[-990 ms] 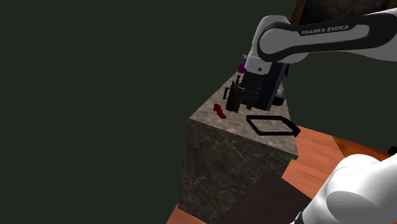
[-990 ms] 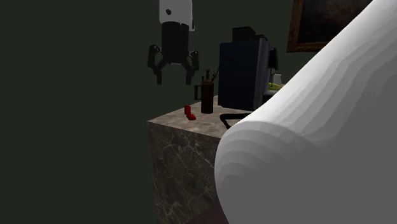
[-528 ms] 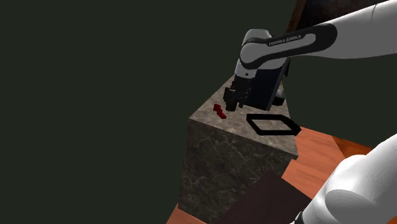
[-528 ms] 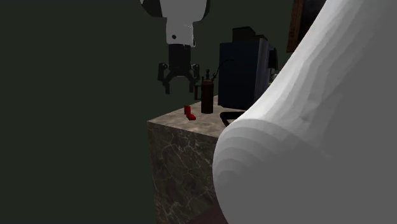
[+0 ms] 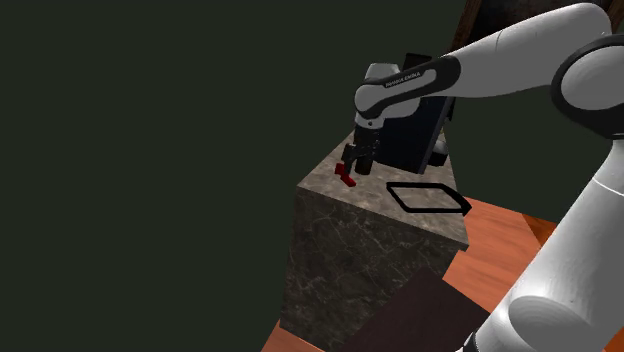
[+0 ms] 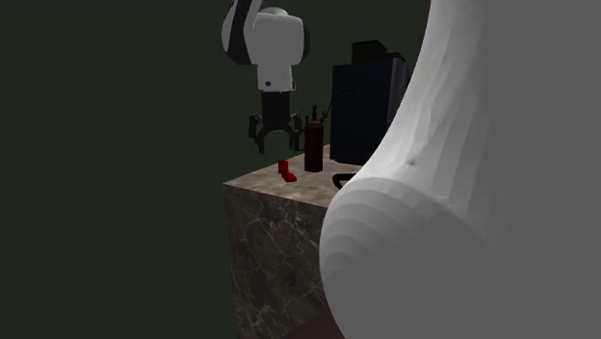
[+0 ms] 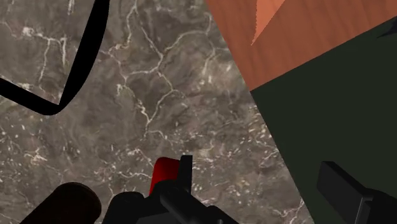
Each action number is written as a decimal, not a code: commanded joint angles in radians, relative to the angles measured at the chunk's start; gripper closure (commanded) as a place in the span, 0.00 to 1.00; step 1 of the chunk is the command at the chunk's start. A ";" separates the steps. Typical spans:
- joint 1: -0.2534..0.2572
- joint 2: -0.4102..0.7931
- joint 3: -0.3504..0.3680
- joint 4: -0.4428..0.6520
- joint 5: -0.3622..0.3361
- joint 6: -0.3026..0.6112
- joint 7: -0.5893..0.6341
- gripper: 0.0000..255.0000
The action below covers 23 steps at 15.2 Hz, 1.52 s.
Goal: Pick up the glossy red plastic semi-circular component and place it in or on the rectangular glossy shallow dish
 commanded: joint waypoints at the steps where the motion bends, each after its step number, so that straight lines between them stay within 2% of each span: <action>1: -0.009 0.077 -0.008 0.066 0.003 0.013 -0.013 0.00; 12: -0.079 0.480 -0.031 0.498 0.031 0.000 -0.070 0.00; 19: -0.085 0.522 -0.027 0.468 0.037 0.073 -0.075 0.00; 23: -0.085 0.526 -0.027 0.467 0.038 0.078 -0.075 0.00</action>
